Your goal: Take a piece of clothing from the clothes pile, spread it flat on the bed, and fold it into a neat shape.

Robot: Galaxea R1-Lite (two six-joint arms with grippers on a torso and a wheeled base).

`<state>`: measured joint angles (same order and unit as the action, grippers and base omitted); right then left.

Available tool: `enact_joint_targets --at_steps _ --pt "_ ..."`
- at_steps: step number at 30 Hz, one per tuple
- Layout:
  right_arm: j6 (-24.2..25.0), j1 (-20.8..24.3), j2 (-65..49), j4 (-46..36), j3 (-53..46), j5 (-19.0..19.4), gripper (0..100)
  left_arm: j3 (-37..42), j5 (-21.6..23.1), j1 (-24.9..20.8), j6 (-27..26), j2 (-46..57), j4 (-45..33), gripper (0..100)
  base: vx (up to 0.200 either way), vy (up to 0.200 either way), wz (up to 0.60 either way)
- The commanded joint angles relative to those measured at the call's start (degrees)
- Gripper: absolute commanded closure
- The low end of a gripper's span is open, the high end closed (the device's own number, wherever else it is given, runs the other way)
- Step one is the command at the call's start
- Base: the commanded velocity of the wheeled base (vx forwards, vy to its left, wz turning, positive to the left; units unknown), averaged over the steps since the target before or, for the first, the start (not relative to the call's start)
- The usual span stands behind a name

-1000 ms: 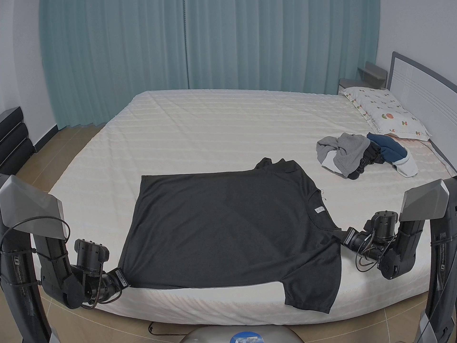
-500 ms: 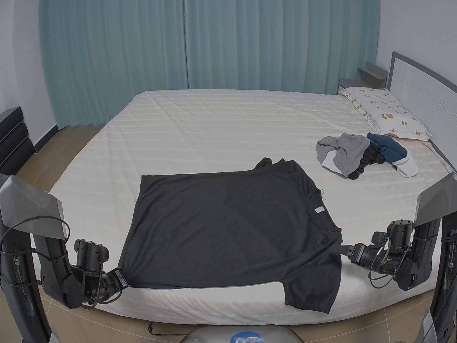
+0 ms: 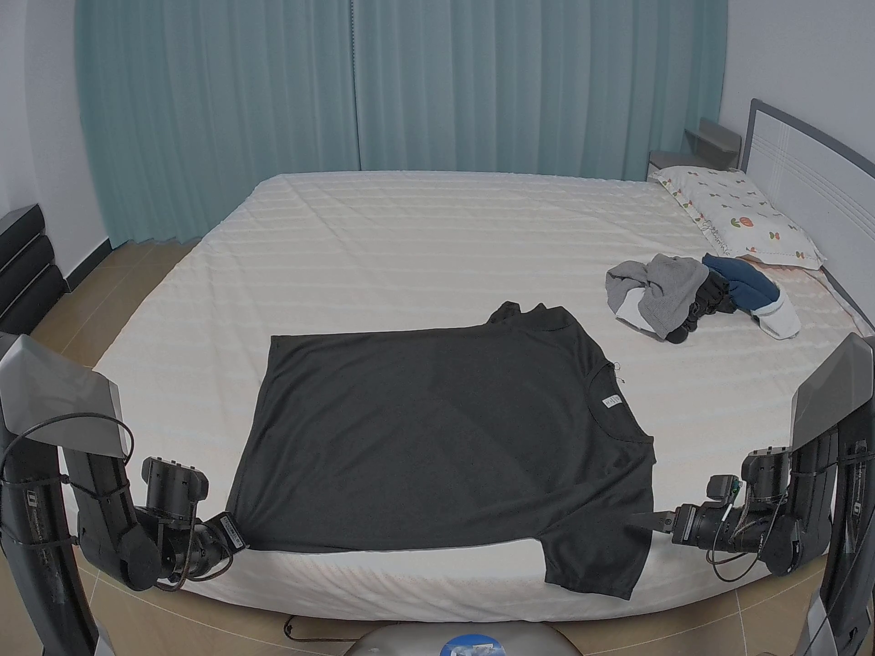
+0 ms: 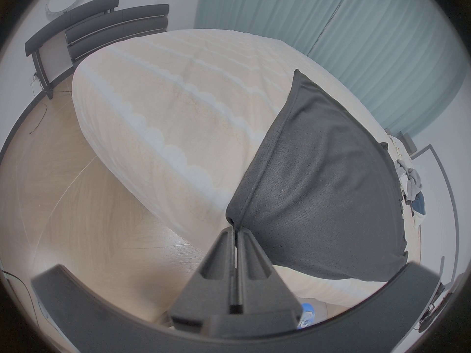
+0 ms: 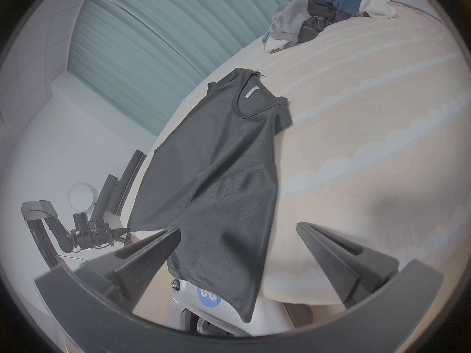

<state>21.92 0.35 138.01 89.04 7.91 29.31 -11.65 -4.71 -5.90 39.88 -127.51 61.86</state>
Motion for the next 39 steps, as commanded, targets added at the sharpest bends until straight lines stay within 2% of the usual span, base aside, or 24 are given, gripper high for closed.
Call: enact_joint_targets --at_steps 1,6,8,15,16,28,39 --pt "0.2 1.1 0.8 0.5 1.3 0.0 0 0.0 0.0 0.0 0.0 -0.1 0.0 100 0.0 0.0 0.0" --pt "0.5 2.4 1.6 0.5 2.4 -0.1 0 0.0 0.0 0.0 0.0 -0.1 0.0 100 0.0 0.0 0.0" --pt "1.6 4.3 1.9 0.5 3.4 -0.7 0 0.0 0.0 0.0 -0.1 -0.1 0.0 100 0.0 0.0 0.0" --pt "1.7 4.2 2.1 0.5 4.0 -1.2 0 0.0 0.0 0.1 -0.1 -0.1 0.0 100 0.0 0.0 0.0" --pt "1.7 4.0 2.0 0.6 3.9 -1.2 100 0.0 0.0 0.1 -0.1 -0.1 0.0 100 0.0 0.0 0.0" --pt "-0.8 -1.3 1.1 0.6 -0.3 -1.2 100 0.0 0.0 0.0 -0.2 -0.4 0.1 100 0.0 0.0 0.0" --pt "-3.7 -1.5 -1.8 0.5 -7.9 -1.0 100 0.6 -0.4 0.2 -0.9 0.3 0.0 100 0.0 0.0 0.0"
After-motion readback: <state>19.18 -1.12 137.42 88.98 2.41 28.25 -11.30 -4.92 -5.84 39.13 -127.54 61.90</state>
